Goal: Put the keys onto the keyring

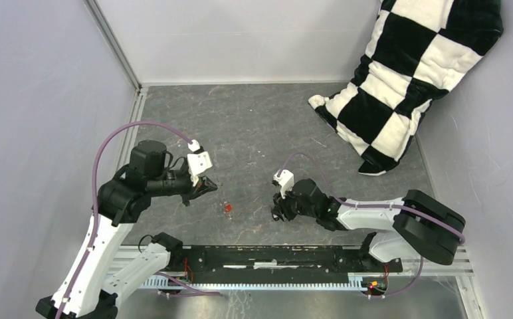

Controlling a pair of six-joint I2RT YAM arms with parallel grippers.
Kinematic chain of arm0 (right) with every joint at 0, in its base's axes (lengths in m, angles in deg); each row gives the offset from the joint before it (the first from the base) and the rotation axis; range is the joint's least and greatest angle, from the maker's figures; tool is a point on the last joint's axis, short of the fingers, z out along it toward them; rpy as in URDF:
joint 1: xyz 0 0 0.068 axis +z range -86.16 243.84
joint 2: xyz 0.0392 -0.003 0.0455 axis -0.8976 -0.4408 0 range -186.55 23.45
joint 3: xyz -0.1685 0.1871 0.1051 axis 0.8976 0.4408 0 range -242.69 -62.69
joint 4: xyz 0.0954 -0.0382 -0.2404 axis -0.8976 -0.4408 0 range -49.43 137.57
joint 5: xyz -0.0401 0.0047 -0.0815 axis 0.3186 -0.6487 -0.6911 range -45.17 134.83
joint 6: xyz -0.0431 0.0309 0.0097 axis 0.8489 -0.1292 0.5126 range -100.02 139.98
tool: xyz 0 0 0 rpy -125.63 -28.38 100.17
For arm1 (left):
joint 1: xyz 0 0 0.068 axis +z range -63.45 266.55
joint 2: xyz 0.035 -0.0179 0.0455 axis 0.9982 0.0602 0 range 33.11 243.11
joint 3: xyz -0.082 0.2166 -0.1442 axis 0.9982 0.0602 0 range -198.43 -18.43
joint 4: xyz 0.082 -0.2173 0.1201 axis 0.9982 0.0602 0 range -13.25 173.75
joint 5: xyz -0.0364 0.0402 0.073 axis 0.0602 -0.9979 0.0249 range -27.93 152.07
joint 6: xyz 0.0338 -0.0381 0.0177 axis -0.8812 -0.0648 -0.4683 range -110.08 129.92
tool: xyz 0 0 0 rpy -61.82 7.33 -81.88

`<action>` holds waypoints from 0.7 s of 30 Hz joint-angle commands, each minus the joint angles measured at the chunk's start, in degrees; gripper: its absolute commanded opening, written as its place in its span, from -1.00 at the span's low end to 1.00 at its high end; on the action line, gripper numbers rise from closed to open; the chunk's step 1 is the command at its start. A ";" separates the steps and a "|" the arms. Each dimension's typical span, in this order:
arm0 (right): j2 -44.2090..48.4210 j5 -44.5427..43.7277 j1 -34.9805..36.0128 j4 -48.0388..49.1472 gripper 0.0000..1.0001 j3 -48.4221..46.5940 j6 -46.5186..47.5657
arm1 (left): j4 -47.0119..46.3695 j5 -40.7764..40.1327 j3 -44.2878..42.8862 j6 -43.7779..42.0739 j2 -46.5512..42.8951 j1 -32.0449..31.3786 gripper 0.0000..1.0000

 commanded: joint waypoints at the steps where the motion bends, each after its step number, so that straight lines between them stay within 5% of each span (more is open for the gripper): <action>1: -2.59 -0.34 -0.19 3.89 -0.27 -2.05 0.38 | -0.82 0.13 -1.91 -2.13 -0.37 0.06 -0.96; 21: -5.86 4.58 -2.49 7.95 -0.53 -2.84 -0.36 | -0.50 0.07 -1.31 -2.68 -0.64 0.05 -0.96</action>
